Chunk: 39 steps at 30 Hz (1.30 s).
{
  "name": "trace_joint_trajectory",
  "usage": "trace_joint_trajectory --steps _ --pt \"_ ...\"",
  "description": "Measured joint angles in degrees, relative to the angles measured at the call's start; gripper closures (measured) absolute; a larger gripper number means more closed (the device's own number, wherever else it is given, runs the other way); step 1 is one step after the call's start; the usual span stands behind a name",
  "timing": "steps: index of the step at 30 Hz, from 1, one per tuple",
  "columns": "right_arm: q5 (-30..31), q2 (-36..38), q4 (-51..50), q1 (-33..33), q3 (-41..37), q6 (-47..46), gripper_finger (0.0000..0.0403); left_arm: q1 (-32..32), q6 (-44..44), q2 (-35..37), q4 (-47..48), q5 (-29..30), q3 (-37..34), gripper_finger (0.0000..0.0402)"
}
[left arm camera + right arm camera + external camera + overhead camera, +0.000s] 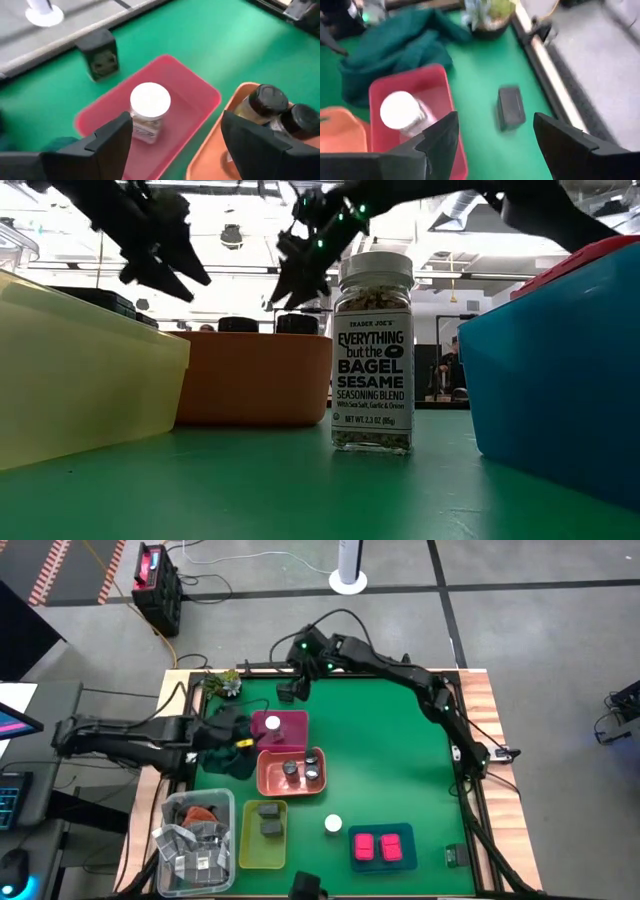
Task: Sort spices by type
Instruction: Put the top green seasoning can into the yellow bin
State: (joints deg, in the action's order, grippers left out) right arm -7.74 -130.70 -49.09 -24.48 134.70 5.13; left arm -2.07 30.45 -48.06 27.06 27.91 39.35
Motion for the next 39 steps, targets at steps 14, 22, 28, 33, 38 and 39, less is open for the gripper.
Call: trace_joint_trajectory --steps 14,22,28,33,38,39 --pt "-1.21 -9.40 7.19 -0.70 0.16 0.75 0.0120 -17.57 -0.74 6.04 0.23 -10.36 -1.63 0.0157" --pt "0.34 -9.64 3.44 -0.57 0.24 -0.15 0.0120 -25.15 -4.95 4.14 -3.18 -16.58 -1.59 0.0158" --pt "0.25 -3.03 -2.86 0.64 0.35 -1.85 0.0120 -36.91 -15.10 -4.96 -8.65 -30.54 -1.59 0.0158" --pt "0.24 0.43 -8.91 1.24 0.24 -3.03 0.0120 -43.05 -22.96 -12.72 -15.14 -38.95 -1.58 0.0158" --pt "0.06 3.28 -14.03 3.73 0.26 -5.03 0.0120 -44.75 -32.29 -21.25 -16.60 -41.09 3.55 0.0158" --pt "0.06 3.55 -14.84 4.46 0.26 -5.07 0.0120 -44.78 -34.78 -23.10 -16.24 -41.08 5.11 0.0158"
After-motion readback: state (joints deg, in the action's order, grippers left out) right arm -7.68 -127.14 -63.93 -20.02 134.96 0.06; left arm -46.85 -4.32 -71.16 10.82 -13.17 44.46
